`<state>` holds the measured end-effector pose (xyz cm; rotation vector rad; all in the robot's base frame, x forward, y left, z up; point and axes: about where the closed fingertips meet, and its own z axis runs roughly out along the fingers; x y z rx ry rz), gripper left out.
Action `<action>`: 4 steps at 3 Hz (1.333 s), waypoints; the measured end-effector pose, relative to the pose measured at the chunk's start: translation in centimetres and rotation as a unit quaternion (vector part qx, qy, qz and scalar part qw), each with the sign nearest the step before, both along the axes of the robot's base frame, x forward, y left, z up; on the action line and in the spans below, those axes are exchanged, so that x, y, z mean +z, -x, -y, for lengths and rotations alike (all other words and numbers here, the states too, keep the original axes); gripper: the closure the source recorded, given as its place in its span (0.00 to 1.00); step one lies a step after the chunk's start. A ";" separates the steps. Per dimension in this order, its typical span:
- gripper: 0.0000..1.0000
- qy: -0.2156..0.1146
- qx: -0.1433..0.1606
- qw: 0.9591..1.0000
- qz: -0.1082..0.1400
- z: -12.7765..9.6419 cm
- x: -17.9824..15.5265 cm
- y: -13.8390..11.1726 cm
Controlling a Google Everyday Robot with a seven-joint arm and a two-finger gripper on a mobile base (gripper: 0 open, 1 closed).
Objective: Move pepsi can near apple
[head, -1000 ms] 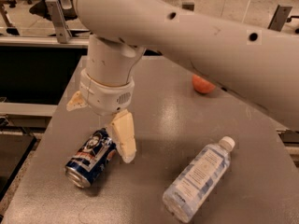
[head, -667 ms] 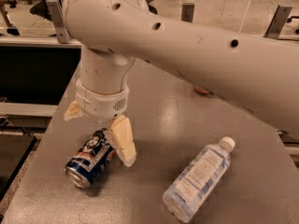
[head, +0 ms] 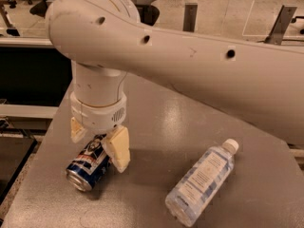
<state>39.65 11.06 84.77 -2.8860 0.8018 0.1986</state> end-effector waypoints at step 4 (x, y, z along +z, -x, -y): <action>1.00 0.042 -0.146 0.988 0.021 5.6 1.5 -10.2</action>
Offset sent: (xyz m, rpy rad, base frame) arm 0.0211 -0.0101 0.0012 -0.0676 -0.0346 -0.0722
